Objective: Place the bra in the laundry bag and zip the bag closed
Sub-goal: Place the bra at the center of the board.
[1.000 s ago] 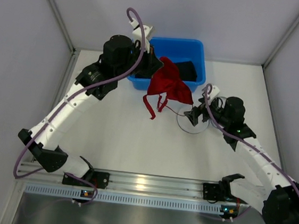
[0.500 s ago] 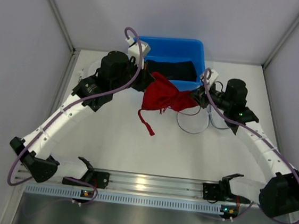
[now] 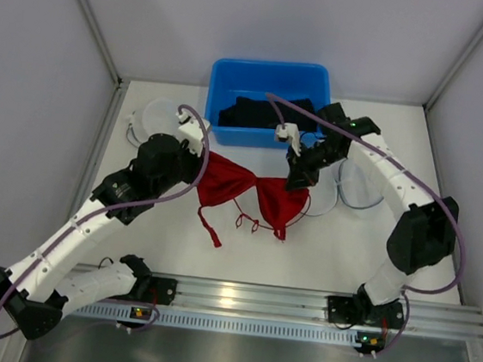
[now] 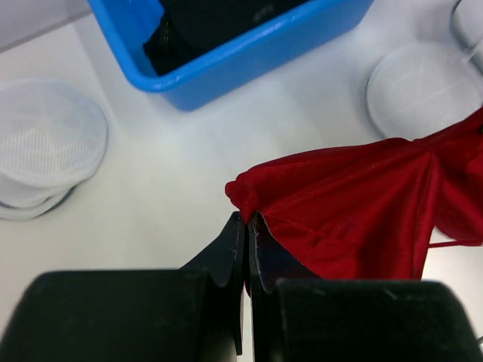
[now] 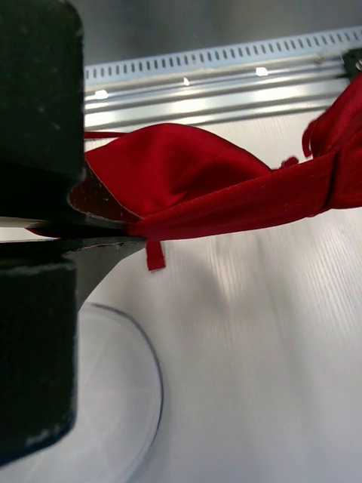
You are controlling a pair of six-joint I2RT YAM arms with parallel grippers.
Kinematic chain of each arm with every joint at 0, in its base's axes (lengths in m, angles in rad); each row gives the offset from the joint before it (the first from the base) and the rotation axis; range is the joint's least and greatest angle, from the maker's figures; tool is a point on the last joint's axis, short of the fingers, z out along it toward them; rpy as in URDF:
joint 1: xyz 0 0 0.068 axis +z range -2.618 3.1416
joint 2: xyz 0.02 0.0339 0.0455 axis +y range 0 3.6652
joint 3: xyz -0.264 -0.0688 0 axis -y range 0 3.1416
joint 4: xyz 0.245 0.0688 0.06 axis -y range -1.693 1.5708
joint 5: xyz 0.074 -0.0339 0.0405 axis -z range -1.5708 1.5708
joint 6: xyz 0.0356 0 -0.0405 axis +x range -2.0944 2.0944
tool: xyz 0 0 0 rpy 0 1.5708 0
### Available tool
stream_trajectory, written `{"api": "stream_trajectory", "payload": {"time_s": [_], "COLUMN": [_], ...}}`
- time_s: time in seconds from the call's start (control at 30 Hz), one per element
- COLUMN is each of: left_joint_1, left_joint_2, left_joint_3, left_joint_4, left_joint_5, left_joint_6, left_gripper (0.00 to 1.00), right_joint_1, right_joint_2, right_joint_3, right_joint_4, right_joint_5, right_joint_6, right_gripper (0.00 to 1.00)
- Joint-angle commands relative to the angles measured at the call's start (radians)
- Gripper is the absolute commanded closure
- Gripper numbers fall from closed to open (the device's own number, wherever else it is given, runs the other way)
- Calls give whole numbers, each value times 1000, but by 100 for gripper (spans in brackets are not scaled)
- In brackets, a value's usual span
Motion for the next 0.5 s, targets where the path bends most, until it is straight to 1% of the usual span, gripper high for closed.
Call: {"api": "stream_trajectory", "payload": {"time_s": [0.0,0.07,0.2,0.3,0.4,0.47], "left_joint_1": [18,18,19,21,35,64], "left_joint_2": [-40,-38,17,61,121,155], "left_joint_3": [-101,-141,-204,-229,-250,-266], "left_joint_4": [22,21,21,24,67,120], "left_joint_5": [-81,-131,-213,-227,-240,-240], "left_joint_6": [104,123,156,146,140,141], "left_gripper": [100,100,100,100,100,100], "right_joint_1": [97,136,164,178,178,177], "right_joint_2": [86,133,269,375,446,464], "right_joint_3": [48,51,78,127,181,203], "right_joint_4": [-189,-160,-29,5,77,127], "right_joint_5": [70,79,141,164,211,237], "right_joint_6": [-68,-27,43,95,164,199], "right_gripper": [100,100,100,100,100,100]}}
